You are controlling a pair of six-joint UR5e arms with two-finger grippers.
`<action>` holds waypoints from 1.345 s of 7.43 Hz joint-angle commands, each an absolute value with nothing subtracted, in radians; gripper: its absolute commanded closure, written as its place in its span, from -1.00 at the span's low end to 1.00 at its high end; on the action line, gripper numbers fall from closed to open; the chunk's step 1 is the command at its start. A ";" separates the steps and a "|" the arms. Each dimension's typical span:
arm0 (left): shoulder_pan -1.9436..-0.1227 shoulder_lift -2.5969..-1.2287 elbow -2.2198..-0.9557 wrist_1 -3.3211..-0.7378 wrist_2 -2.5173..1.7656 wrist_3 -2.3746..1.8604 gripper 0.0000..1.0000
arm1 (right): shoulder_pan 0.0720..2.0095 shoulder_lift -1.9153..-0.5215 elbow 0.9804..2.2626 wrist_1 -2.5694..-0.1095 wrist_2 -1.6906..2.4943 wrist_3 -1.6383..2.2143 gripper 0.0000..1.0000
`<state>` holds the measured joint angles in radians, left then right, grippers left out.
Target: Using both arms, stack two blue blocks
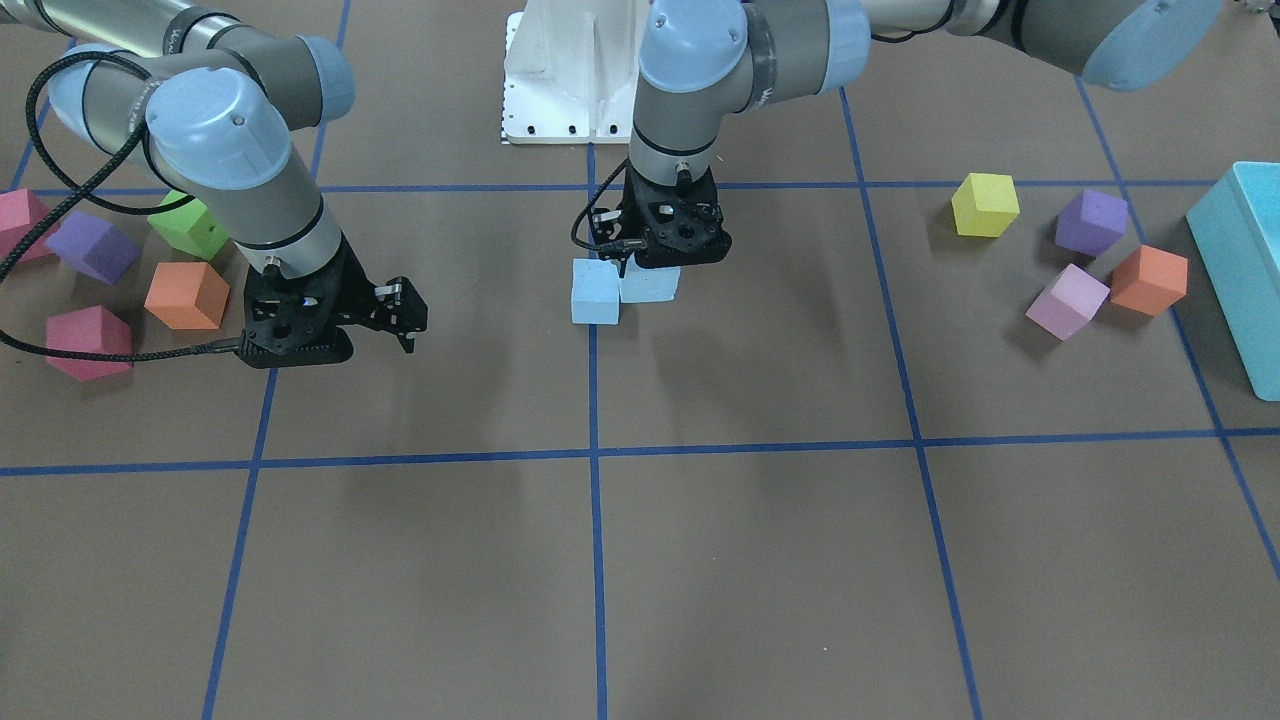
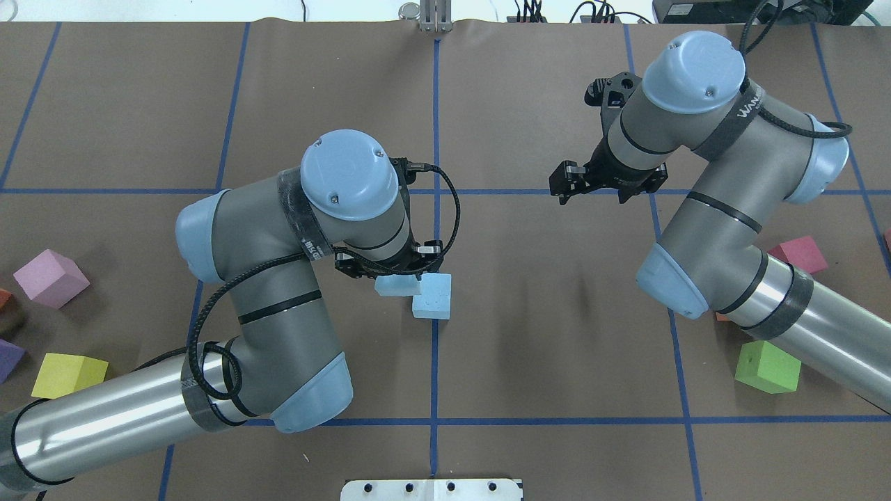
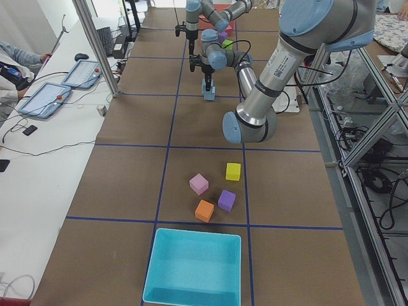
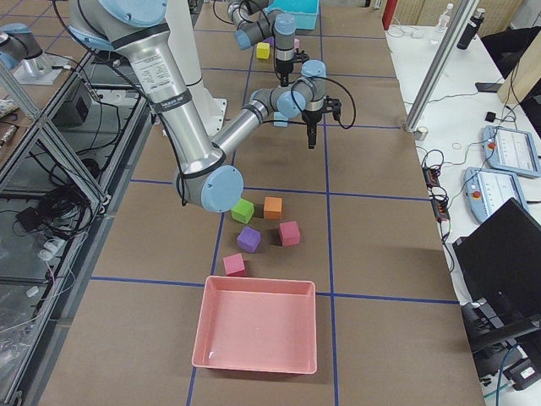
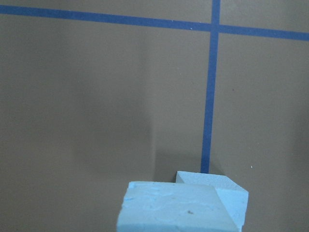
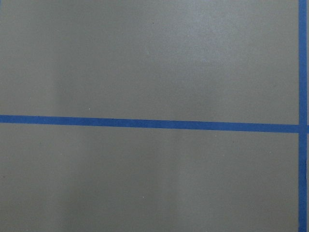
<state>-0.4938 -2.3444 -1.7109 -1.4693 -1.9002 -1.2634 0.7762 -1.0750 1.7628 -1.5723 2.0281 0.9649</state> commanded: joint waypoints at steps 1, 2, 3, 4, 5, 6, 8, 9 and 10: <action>-0.466 -2.347 -1.706 -1.474 -1.899 -1.239 0.12 | 0.776 -1.075 1.761 -1.572 2.028 0.965 -1.00; -0.454 -2.362 -1.685 -1.477 -1.881 -1.241 0.12 | 0.776 -1.075 1.759 -1.572 2.028 0.965 -1.00; -0.443 -2.378 -1.666 -1.485 -1.870 -1.246 0.12 | 0.776 -1.075 1.759 -1.572 2.026 0.965 -1.00; -0.443 -2.379 -1.666 -1.488 -1.870 -1.246 0.12 | 0.776 -1.077 1.758 -1.572 2.026 0.965 -1.00; -0.443 -2.379 -1.661 -1.489 -1.870 -1.243 0.12 | 0.775 -1.075 1.758 -1.572 2.026 0.965 -1.00; -0.443 -2.382 -1.646 -1.506 -1.870 -1.241 0.12 | 0.776 -1.077 1.759 -1.572 2.026 0.965 -1.00; -0.443 -2.387 -1.609 -1.564 -1.870 -1.243 0.12 | 0.775 -1.077 1.759 -1.572 2.026 0.965 -1.00; -0.443 -2.387 -1.608 -1.566 -1.868 -1.244 0.12 | 0.775 -1.077 1.759 -1.572 2.026 0.965 -1.00; -0.443 -2.394 -1.608 -1.565 -1.868 -1.246 0.12 | 0.773 -1.077 1.758 -1.572 2.025 0.965 -1.00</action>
<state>-0.4434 -2.3880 -1.6110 -1.5602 -1.8688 -1.2437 0.7742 -1.0767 1.7592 -1.5723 2.0260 0.9649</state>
